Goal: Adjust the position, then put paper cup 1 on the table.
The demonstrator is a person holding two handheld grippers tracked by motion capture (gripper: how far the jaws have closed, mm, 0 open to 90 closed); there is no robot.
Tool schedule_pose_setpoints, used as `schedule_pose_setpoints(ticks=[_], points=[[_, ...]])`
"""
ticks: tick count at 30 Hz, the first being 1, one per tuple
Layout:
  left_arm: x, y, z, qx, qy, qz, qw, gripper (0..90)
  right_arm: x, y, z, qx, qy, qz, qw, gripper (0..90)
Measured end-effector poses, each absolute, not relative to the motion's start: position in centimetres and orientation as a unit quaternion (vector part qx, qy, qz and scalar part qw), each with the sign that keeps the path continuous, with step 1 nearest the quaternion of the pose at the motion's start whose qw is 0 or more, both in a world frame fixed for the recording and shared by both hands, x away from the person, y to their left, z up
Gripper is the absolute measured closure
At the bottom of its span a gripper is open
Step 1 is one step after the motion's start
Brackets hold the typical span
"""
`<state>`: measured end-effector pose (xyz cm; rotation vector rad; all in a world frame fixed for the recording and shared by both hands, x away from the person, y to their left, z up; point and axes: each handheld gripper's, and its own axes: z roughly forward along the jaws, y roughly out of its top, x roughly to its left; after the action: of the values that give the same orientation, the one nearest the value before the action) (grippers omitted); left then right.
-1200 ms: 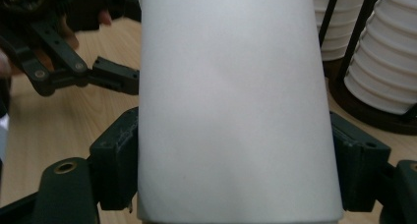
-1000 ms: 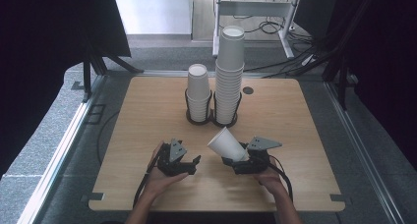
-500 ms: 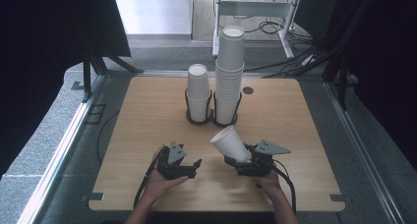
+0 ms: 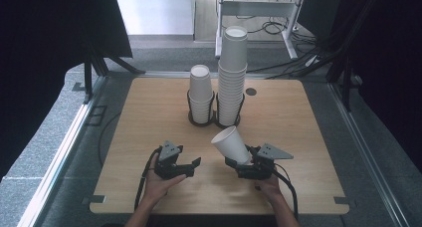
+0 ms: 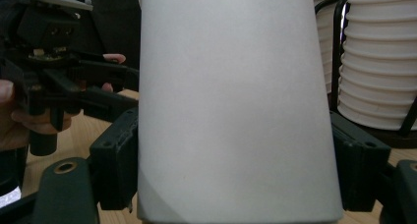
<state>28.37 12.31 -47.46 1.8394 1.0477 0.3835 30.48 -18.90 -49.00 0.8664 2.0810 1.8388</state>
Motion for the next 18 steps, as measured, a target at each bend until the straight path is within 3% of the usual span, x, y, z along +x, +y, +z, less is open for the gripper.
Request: schedule_pose_setpoints(ticks=[11, 13, 18], points=[[28.33, 12.26, -47.53, 0.746, 0.429, 0.142, 0.489, 18.3, 30.29, -18.54, -49.00, 0.290, 0.713, 0.628, 0.119, 21.8], [28.32, 12.27, -47.43, 0.736, 0.440, 0.141, 0.494, 14.9, 30.28, -18.43, -49.04, 0.287, 0.714, 0.628, 0.119, 21.8], [28.28, 11.84, -47.39, 0.739, 0.429, 0.112, 0.507, 13.9, 30.09, -18.28, -48.99, 0.283, 0.714, 0.629, 0.121, 21.8]])
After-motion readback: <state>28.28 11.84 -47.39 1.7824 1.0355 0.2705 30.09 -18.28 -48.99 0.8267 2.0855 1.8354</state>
